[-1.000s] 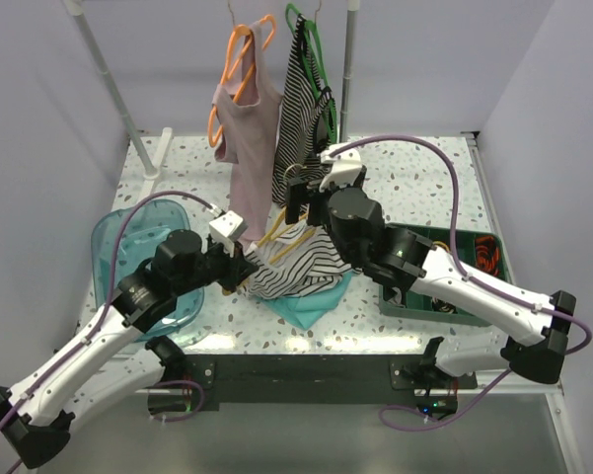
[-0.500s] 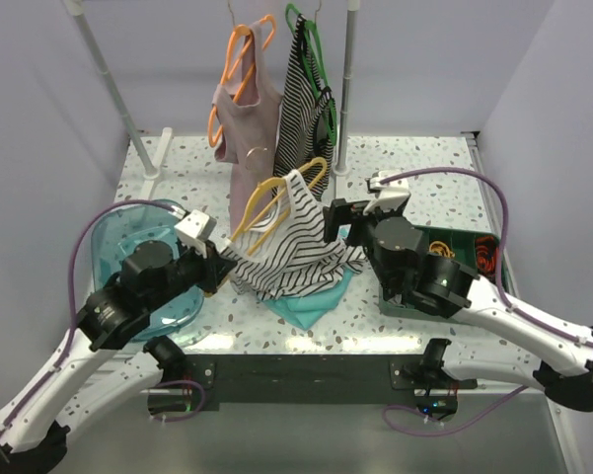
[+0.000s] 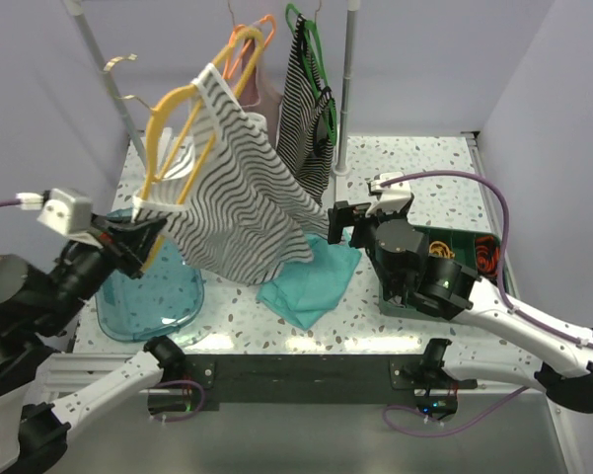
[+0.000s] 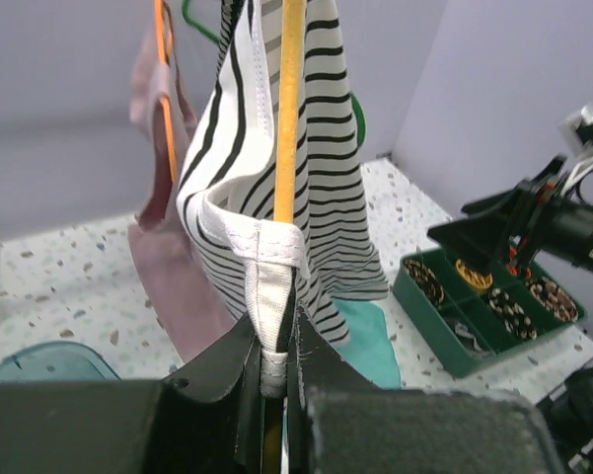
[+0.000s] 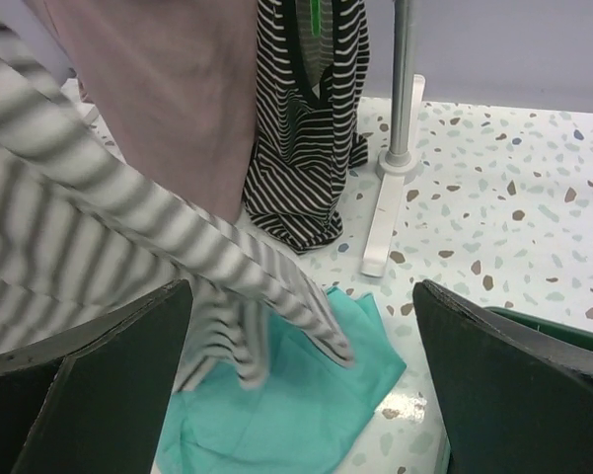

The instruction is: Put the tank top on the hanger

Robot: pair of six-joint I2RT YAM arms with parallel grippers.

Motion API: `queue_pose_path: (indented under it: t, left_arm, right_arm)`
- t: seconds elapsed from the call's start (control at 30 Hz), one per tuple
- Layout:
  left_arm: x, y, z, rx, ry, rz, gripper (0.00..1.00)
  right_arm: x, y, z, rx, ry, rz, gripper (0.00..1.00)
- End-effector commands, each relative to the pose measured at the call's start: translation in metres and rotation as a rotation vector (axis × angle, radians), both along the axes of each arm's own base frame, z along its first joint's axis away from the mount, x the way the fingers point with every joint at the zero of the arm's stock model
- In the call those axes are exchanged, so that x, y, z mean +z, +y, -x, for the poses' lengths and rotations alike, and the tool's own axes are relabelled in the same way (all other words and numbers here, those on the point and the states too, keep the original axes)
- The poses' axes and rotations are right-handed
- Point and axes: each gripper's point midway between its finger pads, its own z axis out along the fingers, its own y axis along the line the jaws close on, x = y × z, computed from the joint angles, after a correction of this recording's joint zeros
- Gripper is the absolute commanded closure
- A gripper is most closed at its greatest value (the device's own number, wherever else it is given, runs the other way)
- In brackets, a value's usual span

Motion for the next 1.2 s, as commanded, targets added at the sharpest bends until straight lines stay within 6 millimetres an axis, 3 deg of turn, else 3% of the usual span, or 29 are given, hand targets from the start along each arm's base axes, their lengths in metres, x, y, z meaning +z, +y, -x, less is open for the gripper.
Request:
queue_pose_path:
  t: [0.0, 0.1, 0.3, 0.5, 0.73, 1.0, 1.17]
  left_arm:
    - [0.054, 0.034, 0.015, 0.088, -0.144, 0.034, 1.00]
    - [0.060, 0.043, 0.025, 0.086, -0.153, 0.052, 1.00]
    - [0.050, 0.059, 0.041, 0.109, -0.118, 0.093, 1.00]
    - [0.031, 0.090, 0.053, 0.215, -0.051, 0.133, 1.00]
    - [0.005, 0.115, 0.052, 0.362, 0.047, 0.153, 1.00]
    - [-0.020, 0.113, 0.014, 0.537, 0.170, 0.021, 1.00]
    - [-0.038, 0.087, -0.020, 0.561, 0.245, -0.080, 1.00]
  right_arm:
    - [0.014, -0.003, -0.002, -0.027, -0.025, -0.017, 0.01]
    - [0.010, -0.001, -0.003, -0.026, -0.019, -0.012, 0.01]
    - [0.002, 0.007, -0.005, -0.014, -0.003, -0.001, 0.01]
    - [-0.004, 0.012, -0.006, -0.003, 0.010, 0.007, 0.01]
    - [-0.008, 0.016, -0.005, 0.010, 0.022, 0.013, 0.01]
    - [-0.010, 0.013, -0.002, 0.014, 0.030, 0.012, 0.01]
    - [-0.012, 0.010, 0.000, 0.013, 0.036, 0.011, 0.01]
